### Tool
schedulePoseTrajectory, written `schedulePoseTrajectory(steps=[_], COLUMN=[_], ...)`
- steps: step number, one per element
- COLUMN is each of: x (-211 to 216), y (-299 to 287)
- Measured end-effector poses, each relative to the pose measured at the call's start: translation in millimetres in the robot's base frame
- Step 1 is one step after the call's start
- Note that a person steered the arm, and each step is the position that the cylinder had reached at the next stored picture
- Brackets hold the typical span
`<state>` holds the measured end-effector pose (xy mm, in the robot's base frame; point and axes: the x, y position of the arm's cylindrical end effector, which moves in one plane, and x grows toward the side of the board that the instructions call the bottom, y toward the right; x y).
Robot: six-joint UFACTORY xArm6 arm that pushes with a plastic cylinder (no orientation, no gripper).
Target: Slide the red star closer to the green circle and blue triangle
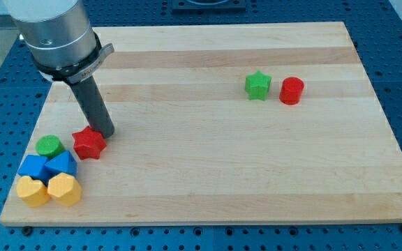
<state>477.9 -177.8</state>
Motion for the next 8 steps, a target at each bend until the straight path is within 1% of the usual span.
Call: schedulePoseTrajectory(steps=[2, 3, 4, 6, 8], x=[0.6, -5.4, -3.8, 13.3, 17.8], y=[2.5, 27.6, 32.3, 13.2, -17.9])
